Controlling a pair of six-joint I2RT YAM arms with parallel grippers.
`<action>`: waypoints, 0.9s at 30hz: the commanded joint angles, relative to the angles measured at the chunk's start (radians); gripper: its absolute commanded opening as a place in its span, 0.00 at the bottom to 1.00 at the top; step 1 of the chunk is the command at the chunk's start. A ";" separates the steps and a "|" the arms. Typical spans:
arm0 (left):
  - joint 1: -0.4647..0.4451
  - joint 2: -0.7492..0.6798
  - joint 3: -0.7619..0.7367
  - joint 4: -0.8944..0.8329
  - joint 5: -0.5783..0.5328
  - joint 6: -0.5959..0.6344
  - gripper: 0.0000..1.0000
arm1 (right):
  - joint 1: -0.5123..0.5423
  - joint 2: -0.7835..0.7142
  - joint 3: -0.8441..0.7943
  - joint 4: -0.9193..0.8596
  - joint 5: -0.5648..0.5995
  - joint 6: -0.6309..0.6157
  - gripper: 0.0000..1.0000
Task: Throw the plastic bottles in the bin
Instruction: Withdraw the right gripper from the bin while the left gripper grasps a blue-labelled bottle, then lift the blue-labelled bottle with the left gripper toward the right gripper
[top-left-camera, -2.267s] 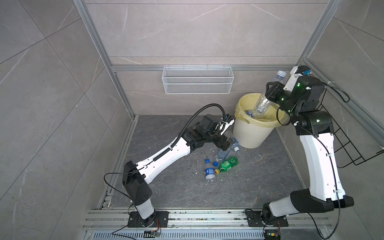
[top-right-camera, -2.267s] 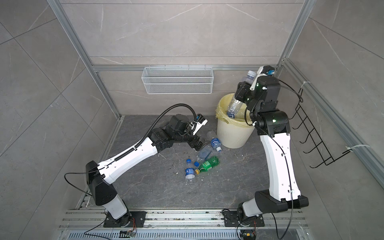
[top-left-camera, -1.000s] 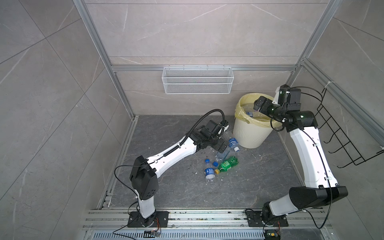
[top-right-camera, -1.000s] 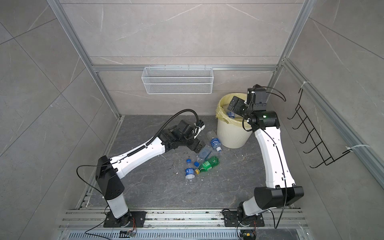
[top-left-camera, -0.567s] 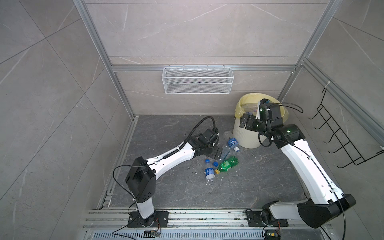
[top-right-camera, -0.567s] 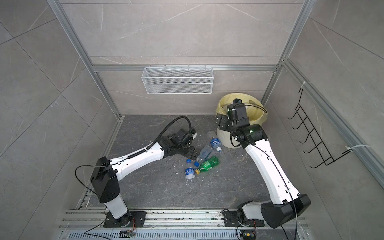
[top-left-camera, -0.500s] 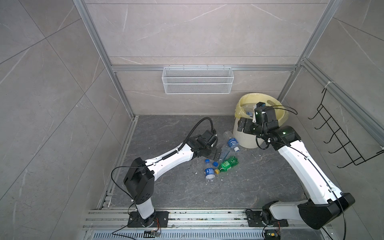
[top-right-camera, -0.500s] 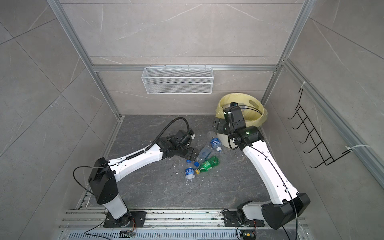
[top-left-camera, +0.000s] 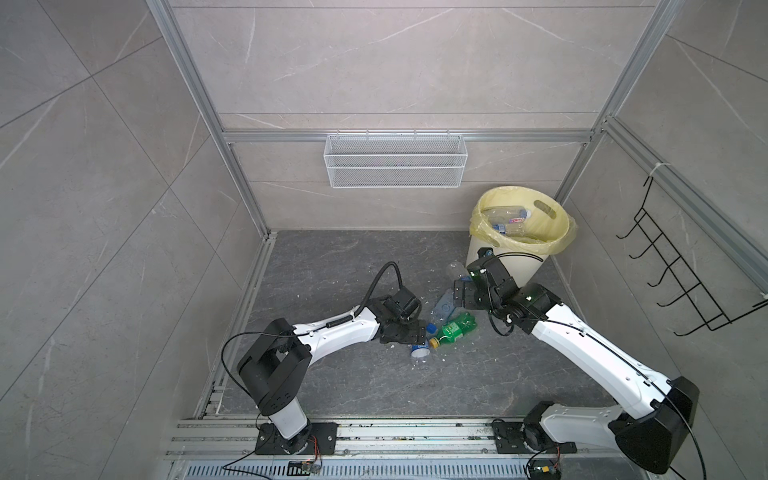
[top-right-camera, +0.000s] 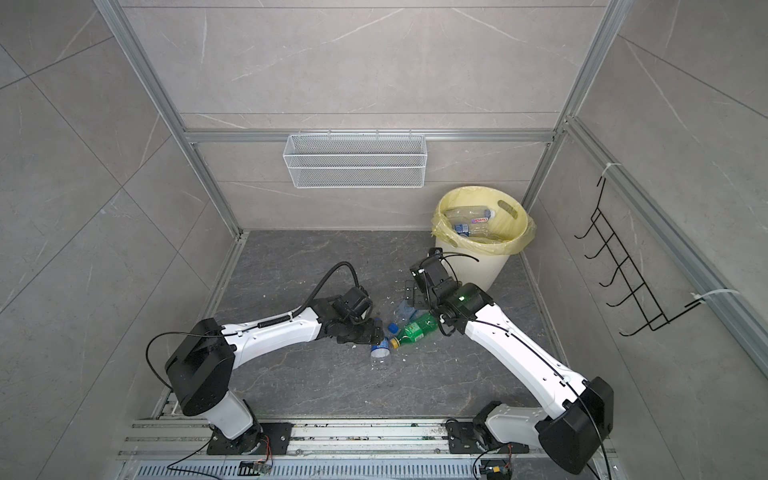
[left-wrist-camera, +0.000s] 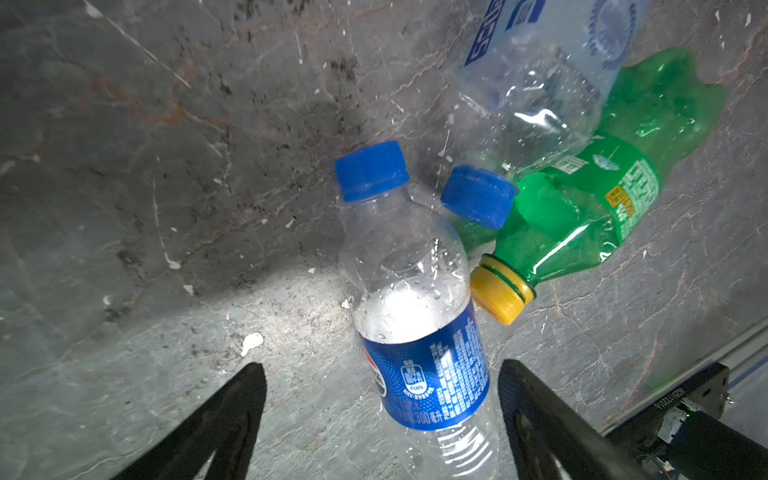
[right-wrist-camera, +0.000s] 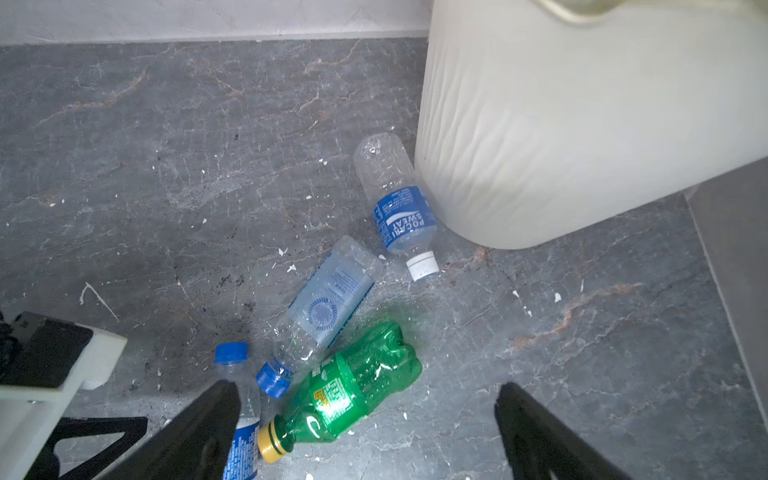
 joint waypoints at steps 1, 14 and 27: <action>-0.001 -0.038 -0.030 0.078 0.053 -0.073 0.88 | 0.017 -0.047 -0.052 0.050 0.021 0.060 1.00; -0.065 0.010 -0.052 0.145 0.038 -0.125 0.84 | 0.055 -0.100 -0.128 0.061 -0.001 0.084 1.00; -0.068 -0.004 -0.118 0.147 0.025 -0.117 0.76 | 0.093 -0.132 -0.164 0.073 -0.005 0.146 0.99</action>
